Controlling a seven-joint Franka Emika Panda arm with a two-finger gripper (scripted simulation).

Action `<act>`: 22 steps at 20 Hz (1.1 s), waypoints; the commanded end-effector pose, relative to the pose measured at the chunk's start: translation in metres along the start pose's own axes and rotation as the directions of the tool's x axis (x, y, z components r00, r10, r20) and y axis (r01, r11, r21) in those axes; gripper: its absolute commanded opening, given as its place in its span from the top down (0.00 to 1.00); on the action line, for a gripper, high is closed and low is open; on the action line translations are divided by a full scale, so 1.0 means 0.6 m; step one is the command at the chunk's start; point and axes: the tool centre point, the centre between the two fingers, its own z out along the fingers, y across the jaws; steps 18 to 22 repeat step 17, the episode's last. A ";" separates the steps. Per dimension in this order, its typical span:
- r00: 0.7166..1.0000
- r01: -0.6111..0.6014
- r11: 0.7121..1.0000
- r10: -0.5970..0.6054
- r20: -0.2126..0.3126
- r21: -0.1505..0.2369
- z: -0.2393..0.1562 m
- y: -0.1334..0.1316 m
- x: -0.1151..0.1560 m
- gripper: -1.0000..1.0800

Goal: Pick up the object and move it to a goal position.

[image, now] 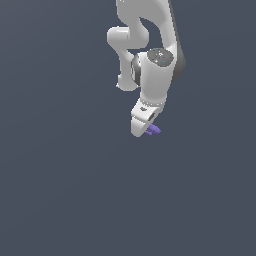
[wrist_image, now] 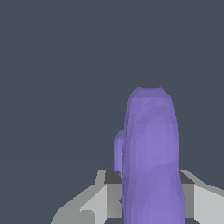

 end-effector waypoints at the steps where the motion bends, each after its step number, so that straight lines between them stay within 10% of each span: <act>1: 1.000 -0.001 1.000 0.001 0.001 0.001 -0.028 0.004 0.024 1.00; 22: 1.000 -0.002 1.000 0.002 0.001 0.000 -0.099 0.017 0.090 1.00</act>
